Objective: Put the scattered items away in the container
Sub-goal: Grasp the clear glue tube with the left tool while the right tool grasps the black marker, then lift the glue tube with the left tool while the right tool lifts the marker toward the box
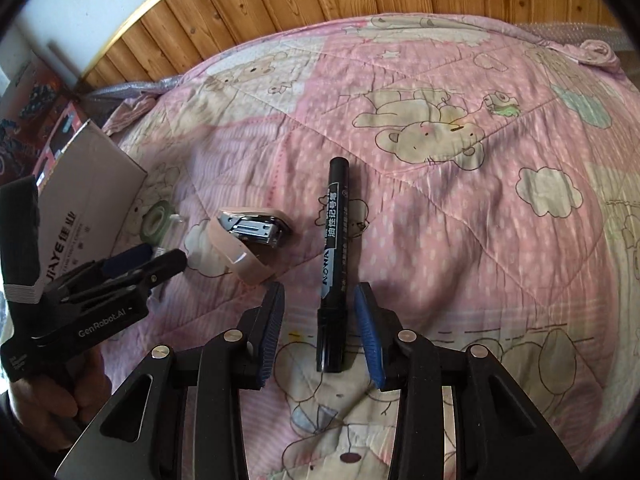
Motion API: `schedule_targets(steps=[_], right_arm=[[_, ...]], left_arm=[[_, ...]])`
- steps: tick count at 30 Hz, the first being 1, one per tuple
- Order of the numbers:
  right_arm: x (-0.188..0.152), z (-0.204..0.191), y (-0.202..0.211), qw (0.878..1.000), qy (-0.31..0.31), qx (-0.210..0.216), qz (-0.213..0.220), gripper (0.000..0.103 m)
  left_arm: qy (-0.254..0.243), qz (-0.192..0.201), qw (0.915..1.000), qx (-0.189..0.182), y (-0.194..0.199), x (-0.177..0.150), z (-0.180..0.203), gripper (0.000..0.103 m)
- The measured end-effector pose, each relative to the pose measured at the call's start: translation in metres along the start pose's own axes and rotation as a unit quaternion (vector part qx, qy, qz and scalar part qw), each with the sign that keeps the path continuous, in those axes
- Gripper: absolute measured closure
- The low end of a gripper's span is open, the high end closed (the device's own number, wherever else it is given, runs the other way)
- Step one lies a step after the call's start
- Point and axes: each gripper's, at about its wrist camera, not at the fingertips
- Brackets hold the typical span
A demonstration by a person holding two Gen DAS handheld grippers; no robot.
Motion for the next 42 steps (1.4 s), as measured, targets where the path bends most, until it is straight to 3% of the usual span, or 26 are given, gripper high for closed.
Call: schedule_targets(steps=[2, 5, 7, 11, 17, 32, 42], right_arm=[[0.002, 0.001, -0.005, 1.0, 0.007, -0.004, 0.003, 0.067], [0.004, 0.0, -0.008, 0.999, 0.025, -0.024, 0.003, 0.087], [0.004, 0.003, -0.008, 1.0, 0.02, -0.015, 0.006, 0.09], [0.003, 0.008, -0.001, 1.0, -0.002, -0.001, 0.009, 0.09], [-0.008, 0.008, 0.016, 0.999, -0.024, 0.014, 0.017, 0.09], [-0.068, -0.017, 0.051, 0.997, -0.058, 0.042, 0.017, 0.09], [-0.123, -0.056, 0.077, 0.998, -0.042, 0.045, 0.023, 0.09]], left_arm=[[-0.009, 0.01, 0.9999, 0.006, -0.002, 0.002, 0.002, 0.049], [-0.024, 0.03, 0.9991, 0.021, -0.002, 0.002, 0.003, 0.073], [-0.02, 0.033, 0.9991, 0.014, 0.0, 0.002, -0.001, 0.083], [-0.002, 0.022, 0.9996, -0.019, 0.005, 0.003, -0.01, 0.083], [0.0, 0.028, 0.9991, -0.032, 0.027, -0.003, -0.01, 0.083], [-0.016, 0.005, 0.9999, 0.002, 0.073, -0.049, 0.003, 0.083], [-0.013, 0.027, 0.9995, -0.001, 0.127, -0.091, 0.004, 0.083]])
Point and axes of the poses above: each gripper's, at about its wrist camera, not at the fingertips, and y roughly against the way its jaws point, z to its right, x to its top, and after that the axes turned 7 degrees about -z, right-handed
